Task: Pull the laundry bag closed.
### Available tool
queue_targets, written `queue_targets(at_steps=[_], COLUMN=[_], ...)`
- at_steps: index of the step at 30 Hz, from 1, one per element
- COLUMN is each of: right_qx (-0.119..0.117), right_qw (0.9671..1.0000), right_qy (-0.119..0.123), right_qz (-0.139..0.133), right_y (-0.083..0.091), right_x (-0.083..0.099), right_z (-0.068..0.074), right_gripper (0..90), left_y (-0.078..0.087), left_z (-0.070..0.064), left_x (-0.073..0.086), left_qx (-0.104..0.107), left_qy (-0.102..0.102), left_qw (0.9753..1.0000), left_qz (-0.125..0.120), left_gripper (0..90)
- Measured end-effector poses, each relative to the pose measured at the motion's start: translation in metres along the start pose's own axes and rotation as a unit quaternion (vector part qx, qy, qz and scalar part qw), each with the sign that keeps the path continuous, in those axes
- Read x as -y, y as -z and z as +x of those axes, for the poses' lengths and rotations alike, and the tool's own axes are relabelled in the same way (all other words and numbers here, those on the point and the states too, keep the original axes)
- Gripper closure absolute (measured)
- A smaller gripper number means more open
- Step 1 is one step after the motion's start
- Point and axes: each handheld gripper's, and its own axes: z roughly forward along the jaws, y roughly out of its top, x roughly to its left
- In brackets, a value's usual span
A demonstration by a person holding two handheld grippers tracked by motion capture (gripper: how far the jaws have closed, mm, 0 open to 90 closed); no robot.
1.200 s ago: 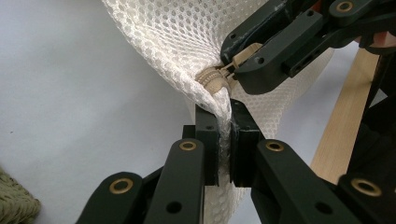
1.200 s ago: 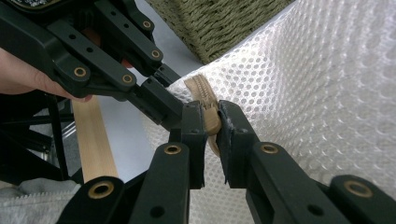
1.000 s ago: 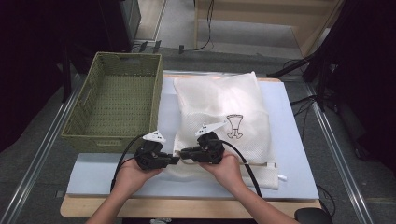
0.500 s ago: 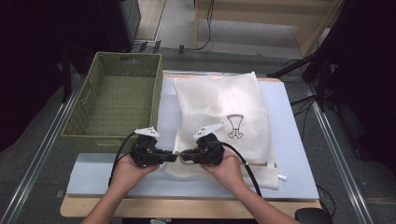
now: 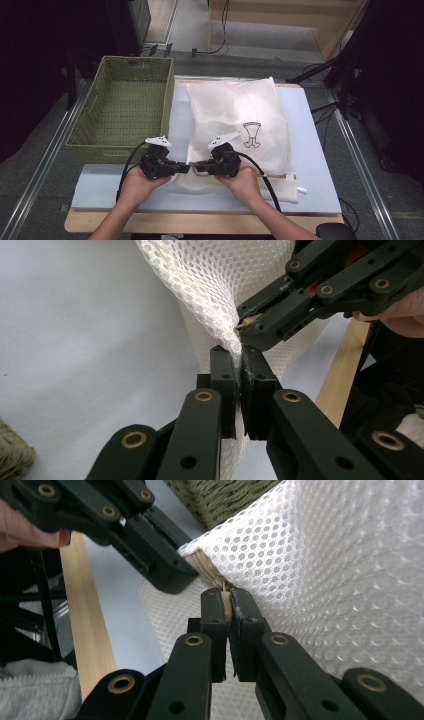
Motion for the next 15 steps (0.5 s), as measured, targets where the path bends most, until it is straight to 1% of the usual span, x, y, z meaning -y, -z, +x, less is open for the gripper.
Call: queue_targets(at_steps=[3,6,9,10,11,13,14,15], right_qx=[0.003,0.0,0.003,0.002,0.002,0.001,0.002,0.003], right_qw=[1.0,1.0,1.0,1.0,1.0,1.0,1.0,1.0], right_qy=[0.002,-0.001,0.007,0.006,0.007,0.008,0.007,0.008], right_qz=[-0.006,-0.007,-0.004,-0.002,-0.002,0.0,0.0,0.001], right_y=[-0.0004,0.0003,0.0012,0.0013,0.0012,0.0011,0.0012,0.0012], right_x=[-0.0003,0.0,-0.0005,-0.0005,-0.0002,0.0001,0.0003,0.0004], right_z=[0.001,0.0004,0.0011,0.0014,0.0018,0.002,0.0022,0.0022], right_gripper=[86.9,87.6,87.9,87.9,87.9,87.9,87.9,87.8], left_y=[0.0003,0.0005,-0.0001,-0.0001,-0.0008,-0.0016,-0.0014,-0.0013], left_z=[-0.0009,-0.0006,0.0003,0.0005,0.001,0.0014,0.0015,0.0004], left_x=[0.0006,0.0007,0.0001,-0.0002,-0.0005,-0.0009,-0.0012,-0.001], left_qx=[0.0,-0.006,-0.006,-0.007,-0.004,-0.006,-0.004,-0.004], left_qy=[-0.001,-0.008,-0.003,-0.004,-0.001,0.002,0.004,0.002], left_qw=[1.0,0.9999,1.0,0.9999,0.9999,0.9999,0.9999,0.9999], left_qz=[-0.002,-0.002,-0.006,-0.008,-0.012,-0.011,-0.009,-0.014], left_gripper=[86.9,86.1,82.1,80.3,79.3,79.9,82.3,83.6])
